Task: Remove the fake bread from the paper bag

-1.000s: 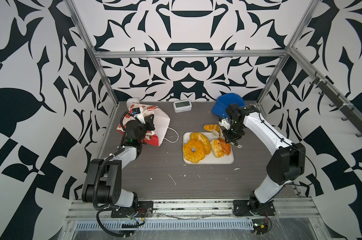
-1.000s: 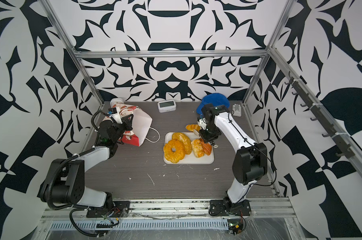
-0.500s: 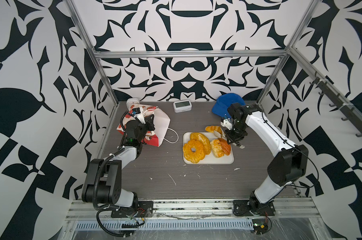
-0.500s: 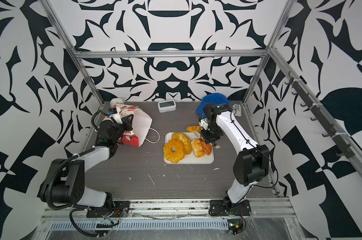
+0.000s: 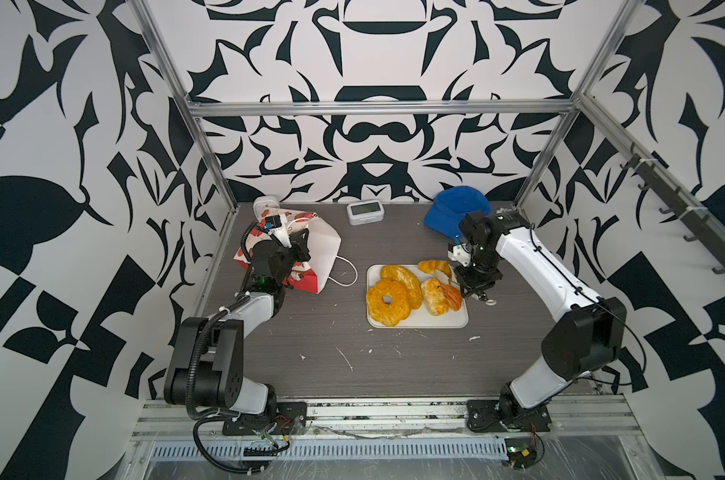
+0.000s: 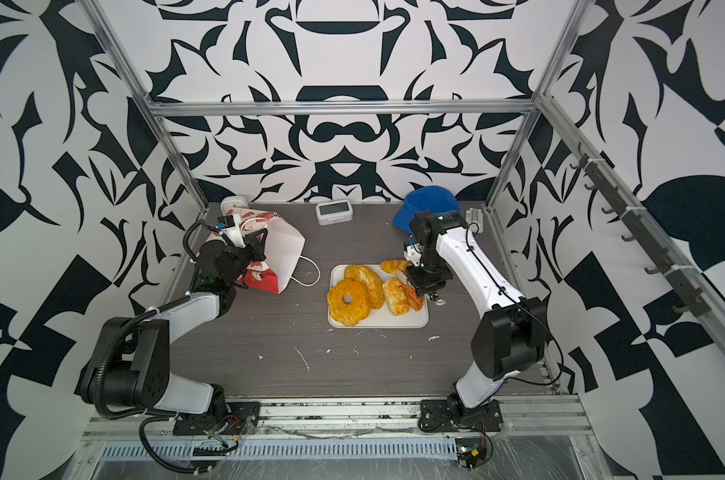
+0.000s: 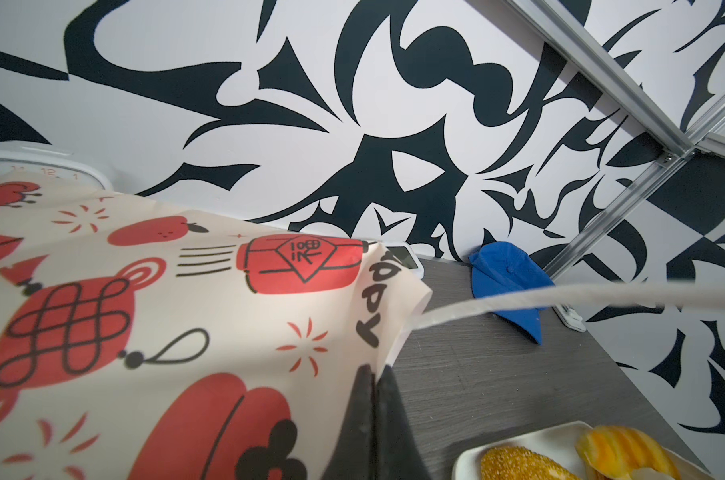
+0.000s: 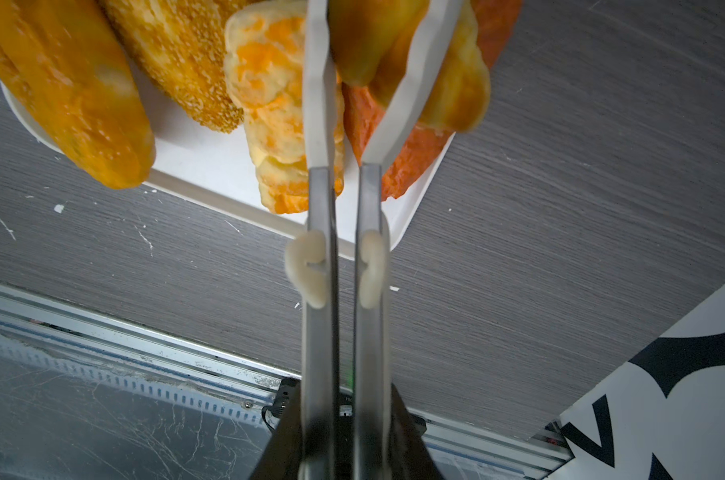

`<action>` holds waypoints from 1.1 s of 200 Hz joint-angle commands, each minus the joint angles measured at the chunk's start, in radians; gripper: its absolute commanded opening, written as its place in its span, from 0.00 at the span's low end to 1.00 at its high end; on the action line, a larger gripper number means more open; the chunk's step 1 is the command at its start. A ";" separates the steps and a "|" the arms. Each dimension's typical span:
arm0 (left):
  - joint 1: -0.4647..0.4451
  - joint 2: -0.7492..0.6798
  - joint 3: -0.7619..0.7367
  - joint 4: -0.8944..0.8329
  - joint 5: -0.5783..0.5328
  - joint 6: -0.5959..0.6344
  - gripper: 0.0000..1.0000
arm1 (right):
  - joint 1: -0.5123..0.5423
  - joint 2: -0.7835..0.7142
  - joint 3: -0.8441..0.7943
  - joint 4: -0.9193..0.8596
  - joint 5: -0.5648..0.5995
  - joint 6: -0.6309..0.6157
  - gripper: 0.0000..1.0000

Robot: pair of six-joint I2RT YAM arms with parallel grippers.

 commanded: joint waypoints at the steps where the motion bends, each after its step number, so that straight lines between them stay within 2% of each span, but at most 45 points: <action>1: 0.001 0.015 0.027 0.045 0.023 -0.023 0.00 | -0.003 -0.030 0.009 -0.013 -0.013 0.016 0.29; 33: 0.001 0.024 0.024 0.057 0.023 -0.029 0.00 | -0.002 -0.003 0.003 -0.002 -0.025 0.018 0.41; 61: 0.001 0.020 0.020 0.057 0.022 -0.027 0.00 | -0.004 0.000 -0.001 0.012 -0.043 0.016 0.46; 153: 0.001 0.021 0.019 0.057 0.022 -0.026 0.00 | -0.017 -0.032 0.027 0.059 -0.029 0.029 0.46; 220: 0.001 0.029 0.021 0.062 0.026 -0.029 0.00 | -0.060 -0.084 0.026 0.160 -0.125 0.043 0.46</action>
